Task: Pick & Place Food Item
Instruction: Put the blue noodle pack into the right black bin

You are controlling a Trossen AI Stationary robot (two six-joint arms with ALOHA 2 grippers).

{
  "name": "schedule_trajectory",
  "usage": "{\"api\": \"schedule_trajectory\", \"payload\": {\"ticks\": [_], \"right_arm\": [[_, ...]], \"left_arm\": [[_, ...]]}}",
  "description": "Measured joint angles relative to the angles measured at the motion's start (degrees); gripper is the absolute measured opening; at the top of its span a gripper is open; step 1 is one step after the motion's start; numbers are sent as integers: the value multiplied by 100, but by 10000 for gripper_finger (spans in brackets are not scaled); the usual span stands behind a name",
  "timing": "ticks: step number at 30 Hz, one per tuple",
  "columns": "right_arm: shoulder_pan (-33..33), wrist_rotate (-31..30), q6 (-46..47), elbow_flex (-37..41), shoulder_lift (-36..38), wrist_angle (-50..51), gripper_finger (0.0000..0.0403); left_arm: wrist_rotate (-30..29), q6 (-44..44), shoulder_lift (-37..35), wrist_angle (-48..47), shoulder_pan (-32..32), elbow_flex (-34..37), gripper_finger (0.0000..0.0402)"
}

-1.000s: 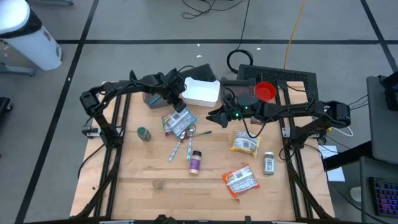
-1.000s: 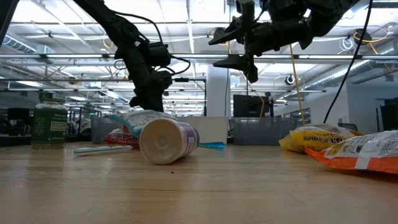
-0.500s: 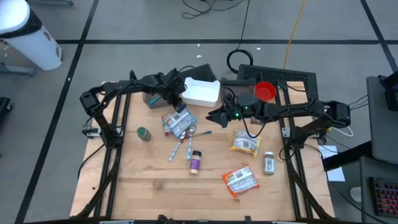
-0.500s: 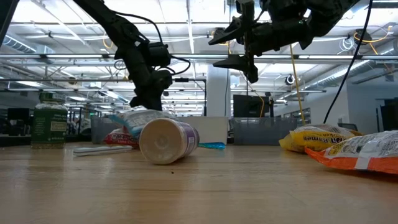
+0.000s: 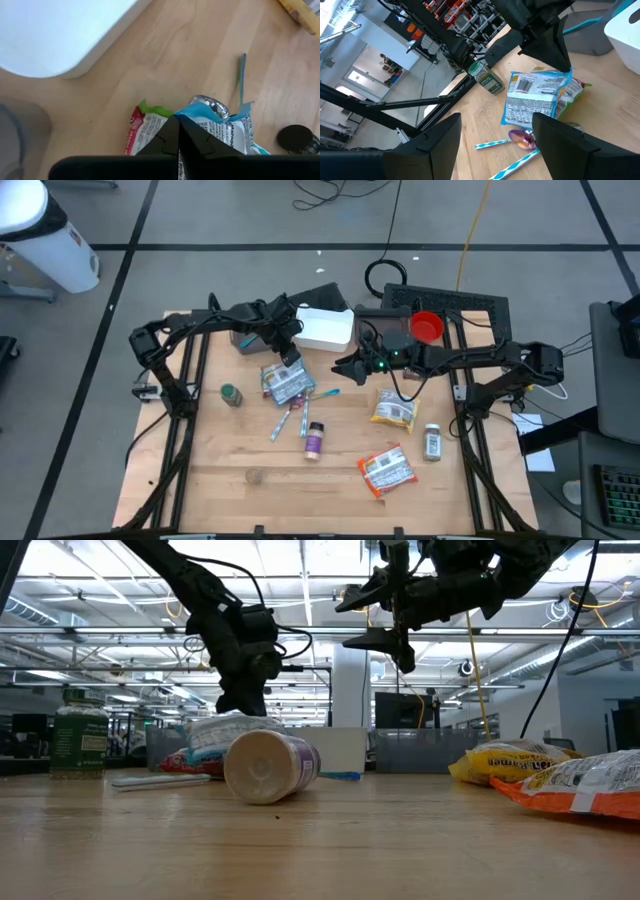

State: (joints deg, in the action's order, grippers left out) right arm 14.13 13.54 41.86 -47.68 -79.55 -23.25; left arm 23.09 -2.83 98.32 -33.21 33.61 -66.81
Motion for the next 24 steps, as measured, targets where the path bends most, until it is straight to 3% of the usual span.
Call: {"api": "schedule_trajectory", "payload": {"ticks": [6,18,24], "right_arm": [[0,-10,-56,0,0,1,238],[2,-21,-128,0,0,1,238],[2,-21,-206,0,0,3,238]], "left_arm": [[-65,78,0,37,2,0,15],[152,179,0,227,118,0,151],[536,83,130,298,265,0,186]]}}
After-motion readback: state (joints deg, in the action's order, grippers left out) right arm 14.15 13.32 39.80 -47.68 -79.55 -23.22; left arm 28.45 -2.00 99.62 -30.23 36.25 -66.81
